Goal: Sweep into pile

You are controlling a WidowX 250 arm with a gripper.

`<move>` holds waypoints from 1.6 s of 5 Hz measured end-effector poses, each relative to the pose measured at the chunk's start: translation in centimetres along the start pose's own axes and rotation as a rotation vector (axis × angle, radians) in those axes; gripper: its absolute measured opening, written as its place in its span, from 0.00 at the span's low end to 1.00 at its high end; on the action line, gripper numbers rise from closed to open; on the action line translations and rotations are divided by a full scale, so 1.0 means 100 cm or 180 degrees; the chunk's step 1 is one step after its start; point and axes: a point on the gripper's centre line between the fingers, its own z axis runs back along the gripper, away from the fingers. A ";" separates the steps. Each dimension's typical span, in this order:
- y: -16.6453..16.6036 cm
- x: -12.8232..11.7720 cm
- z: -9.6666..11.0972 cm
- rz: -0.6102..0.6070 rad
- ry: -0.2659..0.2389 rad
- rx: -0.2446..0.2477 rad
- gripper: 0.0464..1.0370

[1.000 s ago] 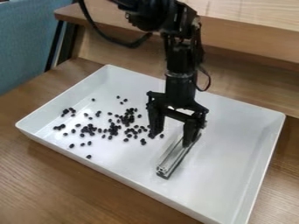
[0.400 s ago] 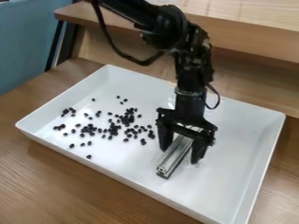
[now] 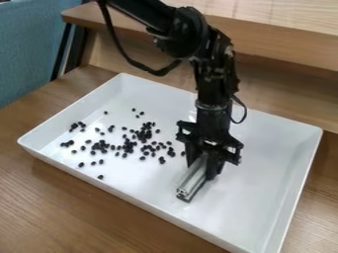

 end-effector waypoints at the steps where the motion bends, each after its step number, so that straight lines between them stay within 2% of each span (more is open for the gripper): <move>1: 0.004 -0.007 0.000 -0.0188 0.0127 -0.0028 0.36; 2: 0.030 -0.011 0.004 -0.0414 0.0168 -0.0042 0.36; 3: 0.066 -0.014 0.006 -0.0414 0.0097 -0.0012 0.36; 5: 0.094 -0.012 0.006 -0.0394 0.0010 0.0176 0.36; 8: 0.139 -0.022 0.010 -0.0264 0.0012 0.0372 0.36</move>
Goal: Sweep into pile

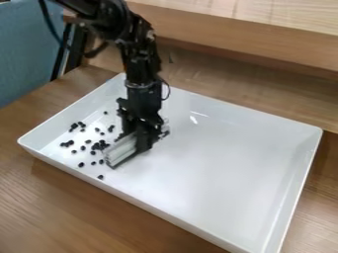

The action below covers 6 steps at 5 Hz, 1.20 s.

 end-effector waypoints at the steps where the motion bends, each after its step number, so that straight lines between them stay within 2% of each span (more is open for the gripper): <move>1: 0.026 -0.011 0.003 0.0115 0.0006 0.0027 0.36; 3: 0.051 -0.016 0.003 0.0188 -0.0011 0.0030 0.36; 5: 0.052 -0.012 0.002 0.0206 -0.0023 -0.0061 0.36; 6: 0.048 -0.011 0.001 0.0204 -0.0017 -0.0162 0.43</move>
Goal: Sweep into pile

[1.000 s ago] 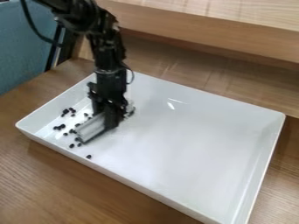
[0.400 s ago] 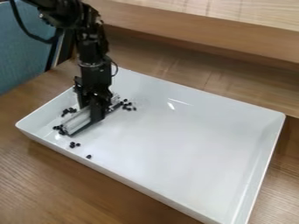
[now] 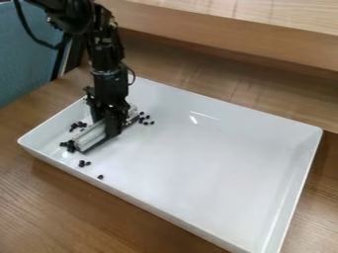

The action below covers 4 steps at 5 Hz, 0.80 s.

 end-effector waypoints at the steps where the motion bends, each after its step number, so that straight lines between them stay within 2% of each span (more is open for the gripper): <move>1: -0.010 -0.003 0.001 0.0090 0.0065 -0.0191 0.74; 2: -0.018 -0.005 0.014 0.0152 0.0075 -0.0333 0.96; 3: -0.020 0.000 0.043 0.0176 -0.0076 -0.0361 0.96; 4: -0.022 0.001 0.056 0.0239 -0.0082 -0.0455 0.96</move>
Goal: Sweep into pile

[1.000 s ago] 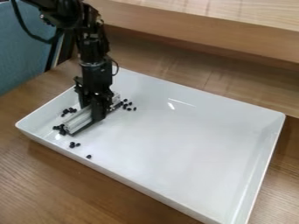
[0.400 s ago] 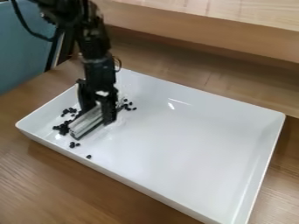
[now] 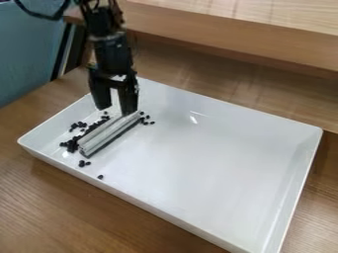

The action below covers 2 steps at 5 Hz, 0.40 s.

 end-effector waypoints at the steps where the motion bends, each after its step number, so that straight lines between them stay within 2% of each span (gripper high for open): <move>1: -0.003 0.001 0.032 0.0031 -0.0133 0.0059 0.96; 2: -0.024 0.010 0.039 -0.0134 -0.0119 0.0063 0.96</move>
